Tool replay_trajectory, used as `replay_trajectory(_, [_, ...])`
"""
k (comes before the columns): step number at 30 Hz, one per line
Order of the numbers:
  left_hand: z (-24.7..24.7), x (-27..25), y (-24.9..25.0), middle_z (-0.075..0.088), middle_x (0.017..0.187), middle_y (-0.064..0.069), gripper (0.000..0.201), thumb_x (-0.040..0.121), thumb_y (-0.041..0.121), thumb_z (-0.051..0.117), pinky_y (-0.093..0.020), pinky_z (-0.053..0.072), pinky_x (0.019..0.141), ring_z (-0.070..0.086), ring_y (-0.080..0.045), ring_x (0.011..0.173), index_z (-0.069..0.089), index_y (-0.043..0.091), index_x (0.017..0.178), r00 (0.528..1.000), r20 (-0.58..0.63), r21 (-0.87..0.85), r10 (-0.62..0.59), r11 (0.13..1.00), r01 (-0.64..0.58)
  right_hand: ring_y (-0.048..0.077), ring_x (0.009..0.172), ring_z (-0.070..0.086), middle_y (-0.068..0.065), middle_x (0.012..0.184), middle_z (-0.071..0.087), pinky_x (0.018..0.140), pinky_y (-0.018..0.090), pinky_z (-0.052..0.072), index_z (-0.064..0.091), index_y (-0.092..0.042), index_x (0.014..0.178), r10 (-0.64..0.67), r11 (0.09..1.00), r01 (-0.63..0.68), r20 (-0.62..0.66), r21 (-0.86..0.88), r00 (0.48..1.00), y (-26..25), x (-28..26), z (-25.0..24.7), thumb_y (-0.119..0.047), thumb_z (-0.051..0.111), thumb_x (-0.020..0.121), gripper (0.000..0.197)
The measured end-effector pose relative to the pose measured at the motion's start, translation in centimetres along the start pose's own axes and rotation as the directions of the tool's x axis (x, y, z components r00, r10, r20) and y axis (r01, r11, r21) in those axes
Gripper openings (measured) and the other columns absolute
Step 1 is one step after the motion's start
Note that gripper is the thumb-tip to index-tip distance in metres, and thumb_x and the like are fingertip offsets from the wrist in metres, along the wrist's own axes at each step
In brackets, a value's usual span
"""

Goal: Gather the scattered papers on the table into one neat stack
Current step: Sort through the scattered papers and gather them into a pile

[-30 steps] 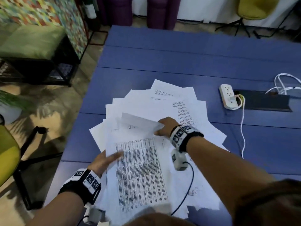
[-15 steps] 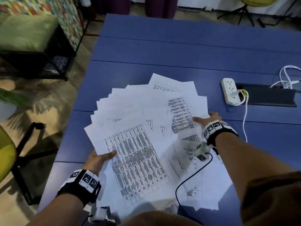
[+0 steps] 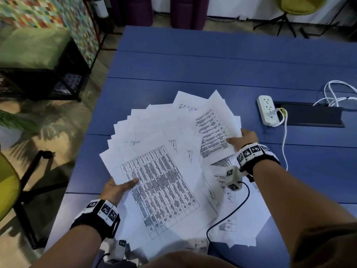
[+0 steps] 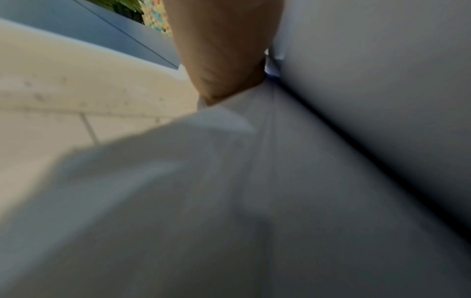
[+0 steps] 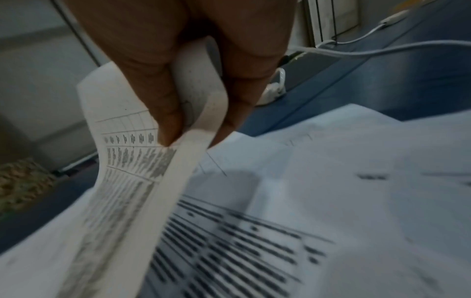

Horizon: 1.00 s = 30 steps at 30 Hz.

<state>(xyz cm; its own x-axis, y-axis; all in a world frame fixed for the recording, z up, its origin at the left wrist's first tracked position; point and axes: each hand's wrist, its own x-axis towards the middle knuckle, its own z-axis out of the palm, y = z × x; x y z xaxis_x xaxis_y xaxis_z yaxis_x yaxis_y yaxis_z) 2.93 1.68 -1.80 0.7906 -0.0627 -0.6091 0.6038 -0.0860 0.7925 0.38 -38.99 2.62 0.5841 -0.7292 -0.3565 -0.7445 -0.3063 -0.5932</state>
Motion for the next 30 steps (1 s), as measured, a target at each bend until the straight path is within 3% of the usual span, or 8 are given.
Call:
replay_trajectory(8, [-0.2, 0.0, 0.1, 0.063, 0.123, -0.015, 0.056, 0.079, 0.003, 0.076, -0.033, 0.042, 0.093, 0.059, -0.024, 0.104, 0.054, -0.003, 0.130, 1.000, -0.002, 0.014, -0.004, 1.000, 0.004, 0.023, 0.072, 0.062, 0.005, 0.075, 0.064, 0.058, 0.026, 0.047, 0.068, -0.016, 0.093, -0.233, 0.932, 0.327, -0.435, 0.154, 0.869, -5.5, -3.7, -6.1, -0.020, 0.070, 0.079, 0.015])
replay_trajectory(13, [-0.3, -0.3, 0.3, 0.059, 0.122, -0.009, 0.045, 0.081, 0.002, 0.074, -0.033, 0.038, 0.096, 0.055, -0.021, 0.114, 0.055, 0.001, 0.122, 0.999, 0.028, -0.027, -0.033, 0.999, 0.034, -0.003, 0.058, 0.057, -0.017, 0.059, 0.065, 0.058, 0.021, 0.046, 0.059, -0.020, 0.076, -0.429, 0.554, 0.680, -0.535, 0.480, 0.728, -11.5, -8.6, -11.9, -0.002, 0.074, 0.071, 0.024])
replay_trajectory(16, [-0.4, -0.4, 0.2, 0.057, 0.128, -0.008, 0.052, 0.080, 0.006, 0.077, -0.034, 0.035, 0.100, 0.051, -0.021, 0.120, 0.052, 0.001, 0.126, 0.999, 0.033, -0.038, -0.009, 0.999, 0.010, 0.010, 0.070, 0.065, -0.008, 0.071, 0.071, 0.067, 0.028, 0.053, 0.064, -0.011, 0.080, -0.524, 0.395, 0.679, -0.455, 0.619, 0.720, -14.0, -11.1, -13.4, 0.002, 0.078, 0.070, 0.022])
replay_trajectory(19, [-1.0, -0.1, -0.4, 0.057, 0.134, -0.007, 0.087, 0.063, 0.024, 0.092, -0.039, 0.034, 0.107, 0.050, -0.024, 0.128, 0.051, 0.004, 0.136, 0.999, 0.051, -0.043, 0.015, 0.999, -0.013, 0.024, 0.086, 0.070, 0.001, 0.084, 0.074, 0.079, 0.038, 0.057, 0.071, -0.011, 0.081, -0.540, 0.478, 0.582, -0.302, 0.658, 0.785, -15.0, -11.6, -12.5, -0.003, 0.081, 0.068, 0.017])
replay_trajectory(22, [-0.6, -1.3, 0.4, 0.058, 0.135, -0.014, 0.061, 0.078, 0.014, 0.079, -0.034, 0.036, 0.103, 0.053, -0.025, 0.126, 0.053, 0.005, 0.133, 0.997, 0.063, -0.077, -0.033, 0.996, 0.038, -0.004, 0.064, 0.065, -0.015, 0.068, 0.070, 0.065, 0.016, 0.052, 0.068, -0.014, 0.077, -0.517, 0.695, 0.481, -0.094, 0.533, 0.851, -14.6, -11.9, -9.4, -0.007, 0.080, 0.072, 0.015])
replay_trajectory(24, [-0.3, -1.8, 1.0, 0.048, 0.145, -0.010, 0.058, 0.089, 0.035, 0.066, -0.037, 0.030, 0.107, 0.044, -0.024, 0.134, 0.050, 0.011, 0.139, 0.995, 0.067, -0.089, -0.068, 0.993, 0.074, -0.013, 0.046, 0.054, -0.015, 0.062, 0.065, 0.050, 0.006, 0.041, 0.063, -0.007, 0.074, -0.442, 0.834, 0.390, 0.050, 0.390, 0.896, -13.2, -12.1, -5.5, -0.007, 0.075, 0.079, 0.012])
replay_trajectory(27, [-0.1, -2.2, 1.7, 0.029, 0.157, -0.003, 0.092, 0.075, 0.079, 0.050, -0.045, 0.017, 0.116, 0.024, -0.023, 0.146, 0.035, 0.027, 0.149, 0.993, 0.078, -0.227, -0.091, 0.968, 0.107, 0.011, 0.078, 0.067, 0.004, 0.086, 0.071, 0.066, 0.018, 0.043, 0.067, -0.006, 0.089, -0.316, 0.946, 0.288, 0.213, 0.151, 0.925, -9.8, -11.7, 1.7, -0.017, 0.070, 0.085, 0.012])
replay_trajectory(30, [-0.3, -1.7, 1.1, 0.032, 0.154, 0.003, 0.115, 0.052, 0.089, 0.062, -0.043, 0.018, 0.118, 0.028, -0.018, 0.144, 0.040, 0.029, 0.147, 0.995, 0.070, -0.275, -0.065, 0.958, 0.081, 0.027, 0.103, 0.063, 0.013, 0.112, 0.067, 0.075, 0.022, 0.039, 0.063, -0.007, 0.117, -0.248, 0.966, 0.260, 0.306, 0.003, 0.919, -7.0, -11.0, 7.6, -0.023, 0.060, 0.092, 0.030])
